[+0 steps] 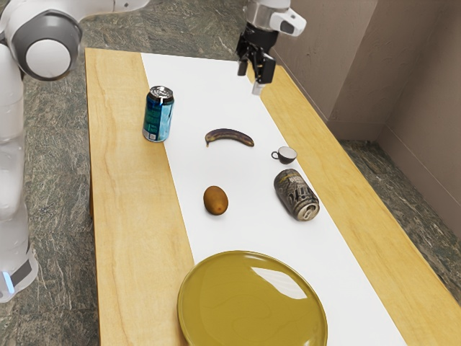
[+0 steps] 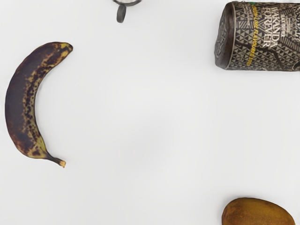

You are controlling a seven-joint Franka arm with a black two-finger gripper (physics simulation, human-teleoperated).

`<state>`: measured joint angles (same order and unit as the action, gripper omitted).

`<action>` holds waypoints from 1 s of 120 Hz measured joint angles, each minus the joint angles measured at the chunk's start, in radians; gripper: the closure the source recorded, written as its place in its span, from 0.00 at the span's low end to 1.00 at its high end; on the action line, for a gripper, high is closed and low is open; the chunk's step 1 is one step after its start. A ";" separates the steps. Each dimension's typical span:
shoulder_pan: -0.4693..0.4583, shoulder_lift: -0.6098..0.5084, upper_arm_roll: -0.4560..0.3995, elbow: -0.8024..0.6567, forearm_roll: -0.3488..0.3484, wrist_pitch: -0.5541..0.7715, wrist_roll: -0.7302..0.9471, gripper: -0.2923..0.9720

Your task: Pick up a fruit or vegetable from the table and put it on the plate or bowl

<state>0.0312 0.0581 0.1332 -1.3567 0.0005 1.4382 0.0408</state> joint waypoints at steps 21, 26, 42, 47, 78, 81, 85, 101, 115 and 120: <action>-0.016 -0.003 0.002 0.014 0.004 0.006 0.002 0.23; -0.015 0.000 0.004 0.013 0.004 0.007 0.003 0.23; 0.002 0.013 -0.008 0.015 0.003 0.010 0.074 0.23; 0.001 0.013 -0.015 0.016 0.003 0.011 0.122 0.23; -0.033 0.013 -0.071 0.012 -0.021 -0.021 0.614 0.24; -0.032 0.014 -0.073 0.011 -0.026 -0.029 0.669 0.24; -0.024 0.015 -0.081 0.005 -0.035 -0.042 0.742 0.24; -0.012 0.017 -0.111 -0.039 -0.059 -0.082 1.005 0.24; -0.026 0.021 -0.135 -0.131 -0.067 -0.084 1.192 0.24; -0.032 0.024 -0.139 -0.165 -0.071 -0.077 1.247 0.24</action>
<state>-0.0009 0.0818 -0.0056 -1.5220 -0.0704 1.3609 1.2882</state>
